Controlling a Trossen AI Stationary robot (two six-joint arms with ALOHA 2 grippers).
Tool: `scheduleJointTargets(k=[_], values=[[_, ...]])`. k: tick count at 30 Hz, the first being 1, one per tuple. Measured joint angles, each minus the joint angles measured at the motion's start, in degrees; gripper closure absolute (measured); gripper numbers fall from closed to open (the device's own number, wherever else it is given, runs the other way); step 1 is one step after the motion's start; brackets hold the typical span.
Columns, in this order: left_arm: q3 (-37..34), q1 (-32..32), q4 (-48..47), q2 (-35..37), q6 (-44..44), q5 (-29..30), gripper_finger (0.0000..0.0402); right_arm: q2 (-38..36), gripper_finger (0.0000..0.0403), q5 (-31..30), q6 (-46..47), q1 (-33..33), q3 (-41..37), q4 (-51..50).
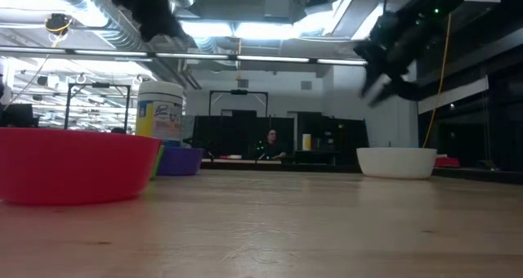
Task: Nest bowls inside each other
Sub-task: Stack the blue bowl on the light blue bowl
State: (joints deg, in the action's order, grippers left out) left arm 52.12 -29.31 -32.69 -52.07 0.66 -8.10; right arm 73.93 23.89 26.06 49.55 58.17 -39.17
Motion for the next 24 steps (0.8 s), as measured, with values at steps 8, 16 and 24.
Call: scheduleJointTargets(k=[8,16,24], values=[[0.0,-7.2,-7.8,-4.9,-6.4,-7.3,0.0377,0.1,0.025,2.2,4.7,-10.3,7.2,14.1],[0.0,-8.6,-9.5,-15.7,-9.9,-16.0,0.0331,0.1,0.0222,-0.8,1.4,-14.3,20.5,11.6],[0.3,-2.0,-9.8,-23.3,-6.6,-18.3,0.0306,0.1,0.023,-2.5,-0.8,-16.4,24.7,7.7]])
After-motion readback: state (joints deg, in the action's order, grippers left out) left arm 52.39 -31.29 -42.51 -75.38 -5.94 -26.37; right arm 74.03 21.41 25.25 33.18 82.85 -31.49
